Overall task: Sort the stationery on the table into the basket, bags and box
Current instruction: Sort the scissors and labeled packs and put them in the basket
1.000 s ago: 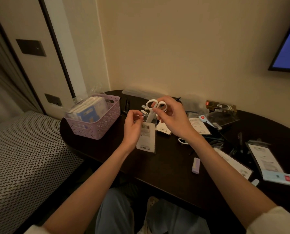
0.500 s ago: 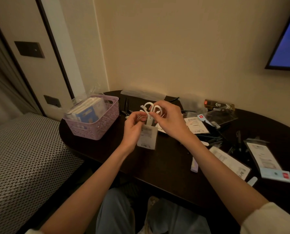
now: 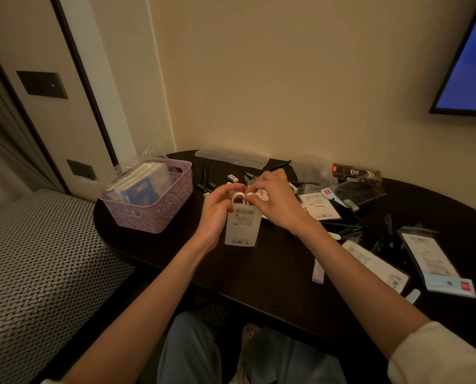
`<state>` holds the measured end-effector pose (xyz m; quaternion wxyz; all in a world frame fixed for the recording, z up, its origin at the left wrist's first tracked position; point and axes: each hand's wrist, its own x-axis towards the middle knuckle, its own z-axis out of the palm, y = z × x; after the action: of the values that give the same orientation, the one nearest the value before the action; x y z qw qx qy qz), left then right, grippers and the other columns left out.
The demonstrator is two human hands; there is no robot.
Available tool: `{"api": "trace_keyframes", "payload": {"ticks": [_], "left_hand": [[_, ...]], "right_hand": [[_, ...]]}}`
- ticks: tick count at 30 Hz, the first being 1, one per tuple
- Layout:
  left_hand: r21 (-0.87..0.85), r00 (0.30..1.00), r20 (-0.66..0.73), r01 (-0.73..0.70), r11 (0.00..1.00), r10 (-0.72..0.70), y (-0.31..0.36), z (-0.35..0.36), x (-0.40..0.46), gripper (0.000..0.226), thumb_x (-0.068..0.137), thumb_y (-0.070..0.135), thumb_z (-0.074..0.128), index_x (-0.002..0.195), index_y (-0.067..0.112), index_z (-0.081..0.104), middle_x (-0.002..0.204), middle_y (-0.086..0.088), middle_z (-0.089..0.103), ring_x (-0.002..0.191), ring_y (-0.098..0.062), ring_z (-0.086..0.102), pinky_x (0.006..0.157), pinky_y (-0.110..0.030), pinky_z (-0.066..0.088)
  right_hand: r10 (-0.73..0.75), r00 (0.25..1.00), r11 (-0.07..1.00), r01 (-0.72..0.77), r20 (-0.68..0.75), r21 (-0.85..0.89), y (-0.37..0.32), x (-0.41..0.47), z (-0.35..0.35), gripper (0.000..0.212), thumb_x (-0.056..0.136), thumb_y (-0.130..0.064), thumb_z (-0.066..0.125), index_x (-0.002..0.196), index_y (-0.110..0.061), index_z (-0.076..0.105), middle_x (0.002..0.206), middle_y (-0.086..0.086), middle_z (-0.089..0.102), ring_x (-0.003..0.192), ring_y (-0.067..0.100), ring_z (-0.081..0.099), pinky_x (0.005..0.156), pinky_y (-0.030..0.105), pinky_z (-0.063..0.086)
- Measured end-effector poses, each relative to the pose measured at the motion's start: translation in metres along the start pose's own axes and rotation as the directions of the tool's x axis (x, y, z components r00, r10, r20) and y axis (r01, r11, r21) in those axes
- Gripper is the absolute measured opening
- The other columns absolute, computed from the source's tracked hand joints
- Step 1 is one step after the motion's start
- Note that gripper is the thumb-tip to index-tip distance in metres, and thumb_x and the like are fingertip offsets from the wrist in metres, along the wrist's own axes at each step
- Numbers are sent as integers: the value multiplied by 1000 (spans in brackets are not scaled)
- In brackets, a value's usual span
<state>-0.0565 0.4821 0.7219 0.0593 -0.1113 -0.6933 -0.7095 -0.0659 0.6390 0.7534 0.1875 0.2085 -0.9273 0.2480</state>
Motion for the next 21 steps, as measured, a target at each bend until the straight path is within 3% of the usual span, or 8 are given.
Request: {"api": "trace_keyframes", "payload": {"ticks": [3,11,13,15,17,21], "left_hand": [[-37,1000,-5,13,999,-13,-1,-1,1,48,81,-14,38,117,8,63,121,-6,63,114,-13,59,88,-29,48],[-38,1000,-22,22,999,-23,-5,-4,4,46,84,-13,40,117,8,63,122,-3,64,112,-11,61,92,-31,49],[-3,999,-32,7,1000,-7,-5,-5,4,44,85,-13,44,118,9,63,121,-2,64,112,-10,61,85,-25,51],[42,999,-46,-13,999,15,-6,-6,4,44,85,-13,49,121,10,61,121,-1,64,111,-9,62,84,-23,52],[87,998,-57,-19,996,24,-8,-7,6,46,85,-12,52,123,11,60,123,0,63,112,-8,61,86,-24,53],[153,996,-64,-46,987,56,-9,-9,8,43,86,-11,55,121,15,60,121,3,63,109,-5,62,87,-24,54]], "right_hand": [[-35,999,992,30,-34,-119,0,-2,2,24,87,-40,63,105,-28,72,113,1,42,107,16,31,88,25,28],[-38,993,993,50,114,-103,8,-1,10,27,93,-36,56,113,-25,69,127,5,43,116,18,33,97,30,31],[-57,996,998,56,73,8,9,-1,10,23,93,-31,58,109,-22,70,122,3,44,114,15,35,95,26,34],[-33,996,981,48,-84,188,10,-3,9,18,91,-22,61,109,-18,65,116,-1,44,107,9,42,87,16,34],[48,977,945,24,-209,326,11,-4,8,26,89,-14,63,113,-16,53,114,-1,46,97,4,51,78,14,39],[166,981,882,-104,-97,460,18,-4,8,49,84,-17,71,125,-15,44,109,-4,58,95,2,59,76,16,49]]}}
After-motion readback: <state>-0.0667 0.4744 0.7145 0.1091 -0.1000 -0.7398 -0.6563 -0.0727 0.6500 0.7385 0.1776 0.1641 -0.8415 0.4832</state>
